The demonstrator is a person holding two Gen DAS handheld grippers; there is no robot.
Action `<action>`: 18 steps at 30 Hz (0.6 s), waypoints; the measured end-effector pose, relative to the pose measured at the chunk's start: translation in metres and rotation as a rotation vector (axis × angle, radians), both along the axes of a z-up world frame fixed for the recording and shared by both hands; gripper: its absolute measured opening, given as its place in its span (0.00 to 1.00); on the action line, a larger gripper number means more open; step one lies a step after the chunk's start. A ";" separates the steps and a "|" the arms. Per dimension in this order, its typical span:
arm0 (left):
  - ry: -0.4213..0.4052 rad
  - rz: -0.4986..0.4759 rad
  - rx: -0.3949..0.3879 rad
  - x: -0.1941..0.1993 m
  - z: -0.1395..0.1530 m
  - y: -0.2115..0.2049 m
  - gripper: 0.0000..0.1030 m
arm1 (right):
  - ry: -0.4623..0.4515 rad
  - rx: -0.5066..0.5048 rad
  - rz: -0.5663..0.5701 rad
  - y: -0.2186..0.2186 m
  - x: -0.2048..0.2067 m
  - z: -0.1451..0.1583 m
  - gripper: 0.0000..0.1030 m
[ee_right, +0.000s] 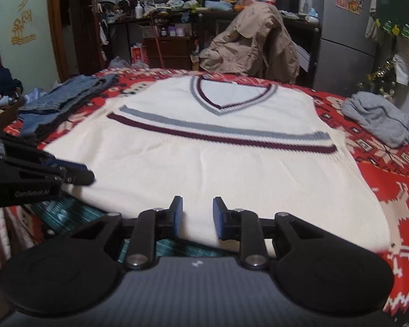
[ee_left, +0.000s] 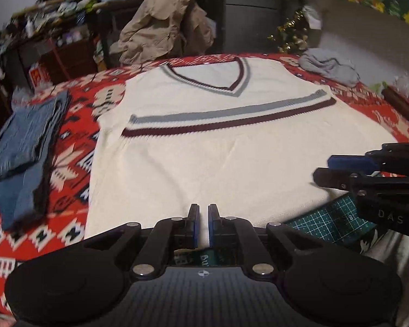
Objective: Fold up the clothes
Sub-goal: 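Close both grippers and withdraw them from the folded vest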
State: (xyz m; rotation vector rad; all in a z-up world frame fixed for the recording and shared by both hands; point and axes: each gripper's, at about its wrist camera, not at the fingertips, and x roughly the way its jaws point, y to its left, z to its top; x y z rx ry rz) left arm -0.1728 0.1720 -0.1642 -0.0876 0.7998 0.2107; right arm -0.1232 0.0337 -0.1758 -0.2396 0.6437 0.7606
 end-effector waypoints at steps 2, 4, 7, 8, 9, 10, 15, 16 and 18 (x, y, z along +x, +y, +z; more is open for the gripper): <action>0.002 0.016 -0.021 -0.002 0.001 0.003 0.08 | 0.002 0.011 0.017 0.008 -0.001 0.002 0.25; 0.008 0.030 -0.029 -0.003 0.002 0.003 0.08 | 0.005 0.017 0.034 0.017 -0.003 0.002 0.25; 0.016 0.035 -0.018 -0.009 0.003 0.002 0.08 | 0.011 0.010 0.064 0.023 -0.011 0.000 0.25; 0.019 0.037 -0.017 -0.011 0.003 0.001 0.08 | 0.016 0.001 0.070 0.023 -0.014 -0.003 0.25; 0.022 0.039 -0.014 -0.012 0.003 0.001 0.08 | 0.022 -0.008 0.073 0.023 -0.017 -0.006 0.25; 0.024 0.039 -0.010 -0.014 0.004 0.000 0.08 | 0.018 -0.011 0.075 0.021 -0.022 -0.008 0.25; -0.074 0.002 -0.082 -0.023 0.015 -0.002 0.08 | 0.007 0.009 0.074 0.008 -0.033 -0.003 0.10; -0.096 -0.016 -0.094 -0.022 0.019 -0.004 0.08 | 0.004 0.017 0.071 0.006 -0.033 0.000 0.09; -0.122 -0.069 -0.095 -0.015 0.022 -0.011 0.08 | -0.017 0.017 0.065 0.006 -0.029 0.005 0.09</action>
